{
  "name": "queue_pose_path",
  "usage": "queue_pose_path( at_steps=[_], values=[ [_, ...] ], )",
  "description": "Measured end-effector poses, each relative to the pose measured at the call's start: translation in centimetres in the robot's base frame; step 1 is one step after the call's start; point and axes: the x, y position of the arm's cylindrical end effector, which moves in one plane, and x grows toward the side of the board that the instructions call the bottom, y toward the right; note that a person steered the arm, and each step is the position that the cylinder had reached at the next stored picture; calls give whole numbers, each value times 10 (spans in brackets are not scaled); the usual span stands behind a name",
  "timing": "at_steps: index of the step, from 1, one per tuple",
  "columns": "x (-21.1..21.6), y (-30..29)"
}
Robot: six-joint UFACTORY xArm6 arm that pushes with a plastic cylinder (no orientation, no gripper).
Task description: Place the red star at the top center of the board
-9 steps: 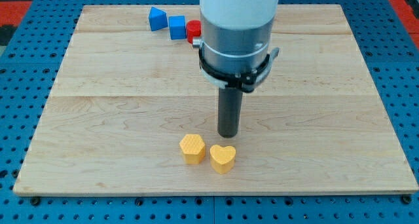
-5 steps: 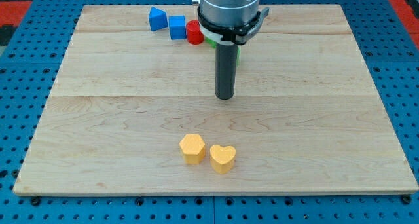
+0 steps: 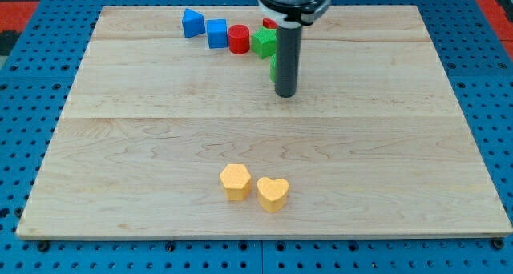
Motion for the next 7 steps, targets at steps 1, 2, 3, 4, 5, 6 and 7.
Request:
queue_pose_path(
  at_steps=[1,2,3,4,5,6,7],
  values=[
    [-4,29],
    [-17,43],
    [-30,50],
    [-40,51],
    [-77,58],
    [-88,60],
    [-86,31]
  ],
)
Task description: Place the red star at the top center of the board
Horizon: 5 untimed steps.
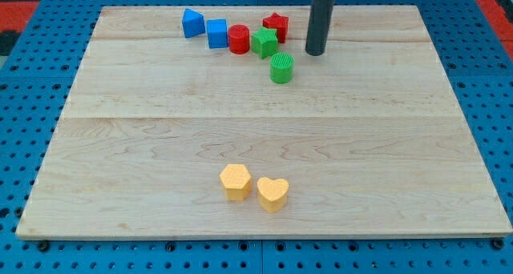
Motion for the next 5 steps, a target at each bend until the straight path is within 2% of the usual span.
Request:
queue_pose_path(
  at_steps=[1,2,3,4,5],
  values=[
    [-27,-37],
    [-48,-26],
    [-85,-65],
    [-85,-99],
    [-57,-124]
  ],
)
